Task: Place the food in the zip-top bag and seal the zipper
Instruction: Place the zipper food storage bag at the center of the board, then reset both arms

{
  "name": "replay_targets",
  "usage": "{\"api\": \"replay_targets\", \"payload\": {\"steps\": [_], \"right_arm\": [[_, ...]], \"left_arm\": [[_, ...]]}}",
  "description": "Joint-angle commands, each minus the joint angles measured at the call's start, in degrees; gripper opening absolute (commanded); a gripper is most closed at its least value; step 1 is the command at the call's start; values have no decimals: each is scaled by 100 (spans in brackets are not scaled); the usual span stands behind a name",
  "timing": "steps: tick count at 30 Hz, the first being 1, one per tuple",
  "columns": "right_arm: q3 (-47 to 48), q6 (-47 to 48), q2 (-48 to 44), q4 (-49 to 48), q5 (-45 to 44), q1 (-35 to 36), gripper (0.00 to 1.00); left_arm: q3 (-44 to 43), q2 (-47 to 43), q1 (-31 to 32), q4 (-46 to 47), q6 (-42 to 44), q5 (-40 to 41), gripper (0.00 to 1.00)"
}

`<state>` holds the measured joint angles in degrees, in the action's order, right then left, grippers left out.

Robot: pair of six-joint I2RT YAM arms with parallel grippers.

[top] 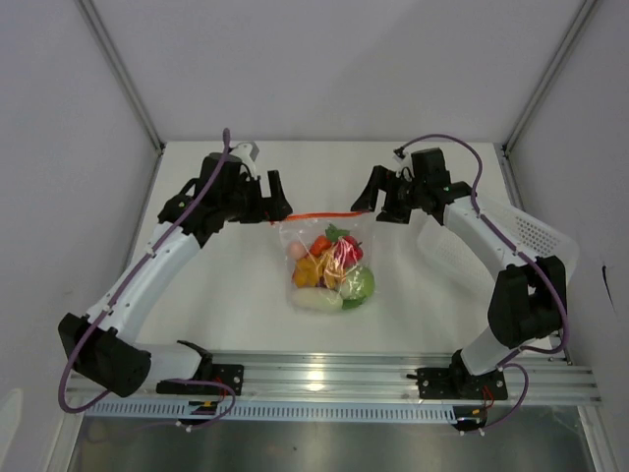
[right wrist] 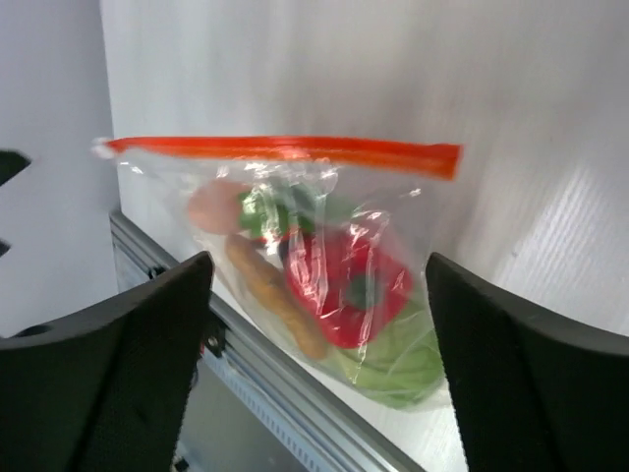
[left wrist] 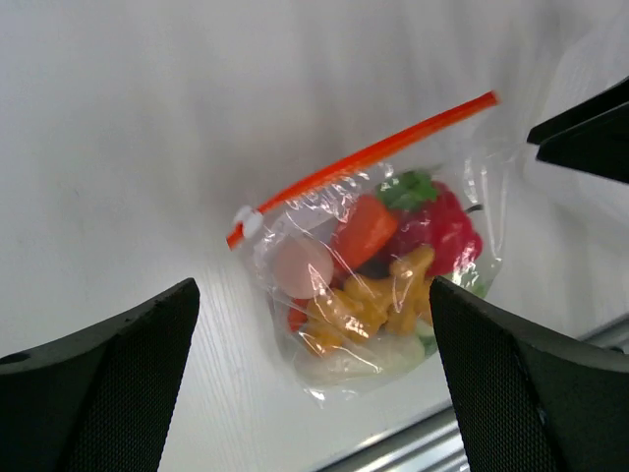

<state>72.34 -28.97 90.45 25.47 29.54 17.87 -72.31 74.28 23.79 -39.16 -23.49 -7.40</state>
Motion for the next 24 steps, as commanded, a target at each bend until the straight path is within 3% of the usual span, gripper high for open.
{"api": "replay_targets", "payload": {"steps": [1, 4, 7, 9, 14, 17, 24], "right_arm": [[763, 268, 25, 193, -316, 32, 99], [1071, 409, -98, 554, -905, 15, 99], [1099, 524, -527, 1036, -1686, 85, 99], [854, 586, -1072, 1205, -2293, 242, 99], [-584, 17, -2065, 1793, -3137, 516, 99], [-1569, -440, -2821, 1900, -3164, 884, 99], [-2486, -1374, -4825, 2068, -3727, 2053, 100]], "left_arm": [[-564, -640, -24, -13, -60, 982, 99], [-477, -1211, -24, 92, -86, 1372, 99], [-231, -1617, -15, 337, -331, 856, 99], [286, -2030, -15, 496, -542, 92, 99], [1865, -3083, 99, 1164, -1429, -893, 100], [2466, -3628, 266, 1436, -1878, -1123, 99], [3450, -4701, 451, 1674, -2265, -1359, 99]]}}
